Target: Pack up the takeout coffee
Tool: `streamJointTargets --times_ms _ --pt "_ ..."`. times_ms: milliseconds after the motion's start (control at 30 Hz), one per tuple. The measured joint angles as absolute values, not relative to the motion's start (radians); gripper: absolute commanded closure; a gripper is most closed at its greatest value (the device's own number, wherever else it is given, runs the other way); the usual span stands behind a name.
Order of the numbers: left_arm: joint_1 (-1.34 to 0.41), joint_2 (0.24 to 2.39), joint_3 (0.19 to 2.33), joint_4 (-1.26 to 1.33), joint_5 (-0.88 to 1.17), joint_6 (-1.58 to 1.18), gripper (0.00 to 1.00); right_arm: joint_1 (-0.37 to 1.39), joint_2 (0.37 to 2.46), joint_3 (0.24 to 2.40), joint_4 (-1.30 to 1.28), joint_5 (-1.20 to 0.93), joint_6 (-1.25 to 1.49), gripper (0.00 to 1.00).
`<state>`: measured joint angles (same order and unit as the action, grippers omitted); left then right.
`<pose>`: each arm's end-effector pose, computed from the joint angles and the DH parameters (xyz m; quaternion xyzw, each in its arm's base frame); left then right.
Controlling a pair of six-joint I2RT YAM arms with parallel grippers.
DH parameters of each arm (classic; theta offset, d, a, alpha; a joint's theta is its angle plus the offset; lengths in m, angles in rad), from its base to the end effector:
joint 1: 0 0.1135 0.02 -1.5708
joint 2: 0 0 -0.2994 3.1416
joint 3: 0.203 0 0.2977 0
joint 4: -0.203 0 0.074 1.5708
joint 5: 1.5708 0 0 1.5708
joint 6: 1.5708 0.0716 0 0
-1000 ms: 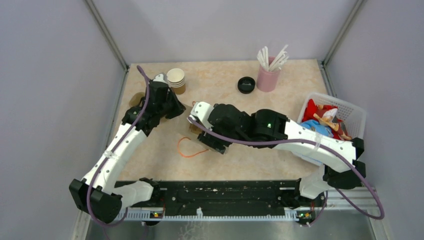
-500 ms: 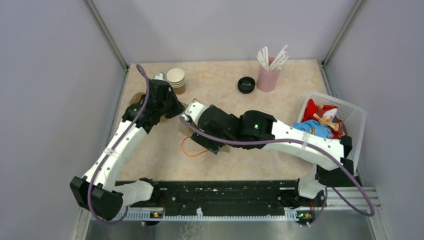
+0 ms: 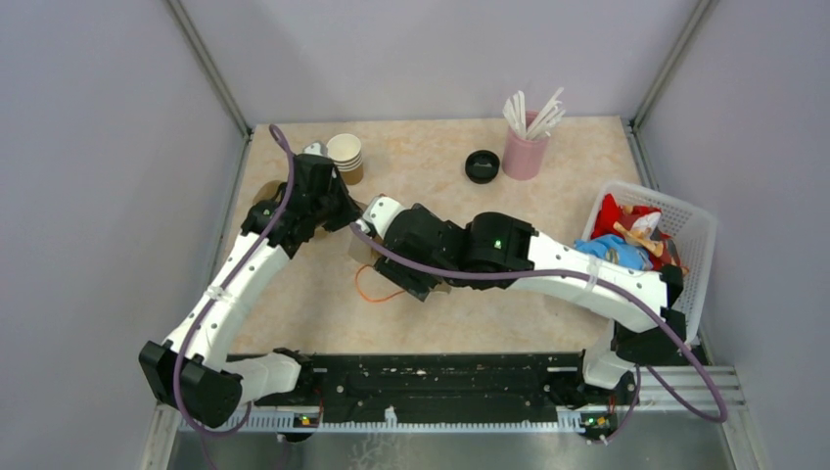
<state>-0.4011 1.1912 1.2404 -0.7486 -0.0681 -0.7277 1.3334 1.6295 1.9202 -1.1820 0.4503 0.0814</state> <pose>0.2860 -0.1160 0.3722 -0.1615 0.8917 -0.1996 0.3729 0.1212 0.3686 0.4458 -0.4782 0.7884 0.0511 0.3837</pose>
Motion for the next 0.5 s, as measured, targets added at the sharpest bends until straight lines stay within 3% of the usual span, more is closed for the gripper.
streamJointTargets --times_ms 500 --pt "-0.402 1.192 1.240 -0.747 -0.068 -0.727 1.00 1.333 1.758 2.057 -1.217 0.459 0.052 0.32"
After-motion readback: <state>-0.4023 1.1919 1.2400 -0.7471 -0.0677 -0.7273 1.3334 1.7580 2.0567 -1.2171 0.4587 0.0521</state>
